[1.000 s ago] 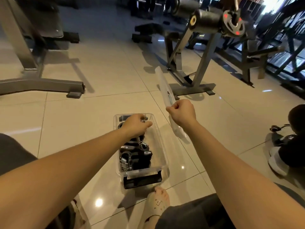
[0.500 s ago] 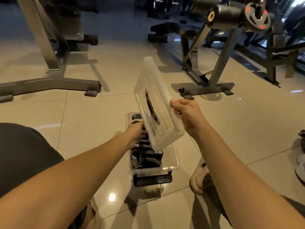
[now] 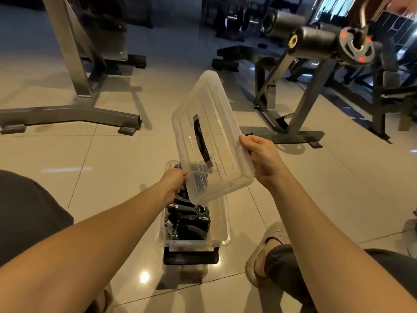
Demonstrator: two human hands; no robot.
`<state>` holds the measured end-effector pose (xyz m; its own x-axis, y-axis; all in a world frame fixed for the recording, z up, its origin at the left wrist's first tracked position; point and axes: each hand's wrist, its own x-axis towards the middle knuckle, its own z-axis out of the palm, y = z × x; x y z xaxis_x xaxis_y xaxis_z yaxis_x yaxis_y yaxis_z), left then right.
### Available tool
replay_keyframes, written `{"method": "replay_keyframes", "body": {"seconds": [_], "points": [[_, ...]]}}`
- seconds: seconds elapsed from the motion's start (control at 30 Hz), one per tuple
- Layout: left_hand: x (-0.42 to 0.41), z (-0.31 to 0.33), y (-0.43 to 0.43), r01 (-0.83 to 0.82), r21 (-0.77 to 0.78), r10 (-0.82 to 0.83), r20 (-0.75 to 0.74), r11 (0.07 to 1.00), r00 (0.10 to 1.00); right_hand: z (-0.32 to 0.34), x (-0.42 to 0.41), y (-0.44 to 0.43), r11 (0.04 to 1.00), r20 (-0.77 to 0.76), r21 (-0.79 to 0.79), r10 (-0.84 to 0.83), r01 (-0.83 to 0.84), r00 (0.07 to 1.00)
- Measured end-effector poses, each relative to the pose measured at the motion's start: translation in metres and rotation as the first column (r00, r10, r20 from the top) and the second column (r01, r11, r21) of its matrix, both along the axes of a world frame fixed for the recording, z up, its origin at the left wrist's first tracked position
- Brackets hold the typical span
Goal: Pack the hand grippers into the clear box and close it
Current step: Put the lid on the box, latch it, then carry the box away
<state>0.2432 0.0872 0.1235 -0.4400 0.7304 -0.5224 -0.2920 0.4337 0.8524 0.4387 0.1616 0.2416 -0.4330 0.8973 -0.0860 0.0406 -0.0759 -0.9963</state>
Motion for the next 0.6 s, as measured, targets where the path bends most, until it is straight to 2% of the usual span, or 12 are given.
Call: {"method": "replay_keyframes", "body": {"seconds": [0.2, 0.3, 0.43, 0.6], "points": [[-0.022, 0.0, -0.014, -0.099, -0.027, 0.094, -0.154, 0.995, 0.984, -0.005, 0.002, 0.022, 0.997, 0.003, -0.003, 0.073, -0.073, 0.997], [-0.034, 0.001, -0.025, -0.11, -0.04, 0.088, -0.362, 0.993, 0.928, -0.015, -0.003, 0.031, 0.998, 0.053, -0.003, 0.067, -0.067, 0.996], [-0.041, 0.002, -0.045, -0.137, -0.132, 0.036, -0.579, 0.982, 0.815, -0.03, -0.013, 0.047, 0.996, 0.238, 0.032, 0.071, -0.08, 0.969], [-0.036, -0.003, -0.07, -0.155, -0.289, -0.106, -0.717, 0.945, 0.689, -0.063, -0.035, 0.069, 0.981, 0.427, 0.19, -0.038, -0.048, 0.903]]}}
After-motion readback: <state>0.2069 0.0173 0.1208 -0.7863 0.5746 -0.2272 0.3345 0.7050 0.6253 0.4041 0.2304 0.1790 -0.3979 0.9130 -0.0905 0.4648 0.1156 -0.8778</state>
